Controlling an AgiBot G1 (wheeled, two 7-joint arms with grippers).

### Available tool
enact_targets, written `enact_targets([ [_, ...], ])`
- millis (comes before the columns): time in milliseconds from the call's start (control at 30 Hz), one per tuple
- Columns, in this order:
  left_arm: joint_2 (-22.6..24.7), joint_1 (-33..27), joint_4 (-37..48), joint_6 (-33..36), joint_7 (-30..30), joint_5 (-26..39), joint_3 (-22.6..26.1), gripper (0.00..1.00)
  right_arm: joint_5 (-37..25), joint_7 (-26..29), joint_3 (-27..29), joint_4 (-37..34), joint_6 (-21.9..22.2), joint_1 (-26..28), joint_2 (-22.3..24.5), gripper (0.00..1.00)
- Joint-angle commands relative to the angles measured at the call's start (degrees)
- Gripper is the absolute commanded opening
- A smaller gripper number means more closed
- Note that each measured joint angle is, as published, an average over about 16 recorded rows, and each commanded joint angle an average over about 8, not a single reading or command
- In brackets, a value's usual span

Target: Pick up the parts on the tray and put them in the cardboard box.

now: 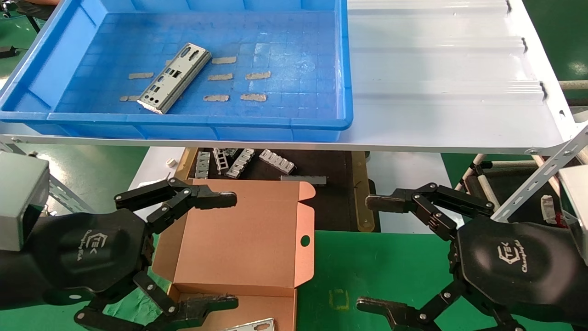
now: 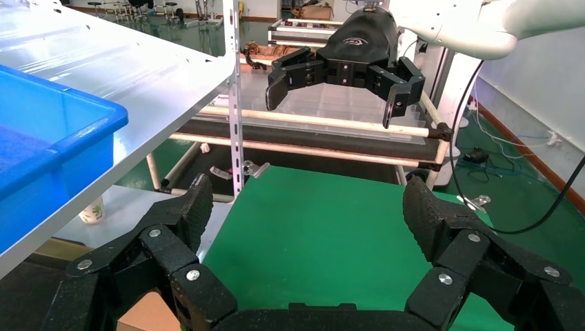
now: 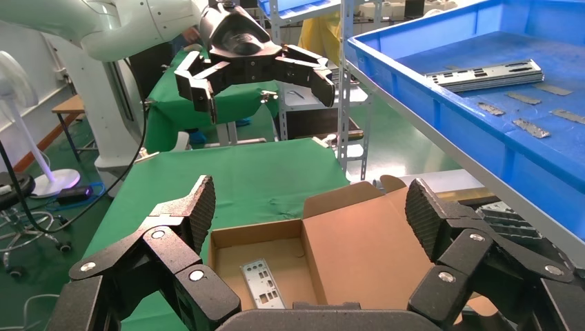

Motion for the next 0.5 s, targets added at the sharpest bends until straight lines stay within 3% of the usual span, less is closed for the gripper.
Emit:
enact_targets([
  [33, 0.0, 0.0, 0.0, 0.0, 0.0, 0.0, 0.0, 1.0, 0.0, 0.0, 0.0, 0.0, 0.0, 0.0, 0.0, 1.0],
  [500, 0.0, 0.0, 0.0, 0.0, 0.0, 0.0, 0.0, 1.0, -0.01, 0.0, 0.0, 0.0, 0.0, 0.0, 0.0, 1.0],
])
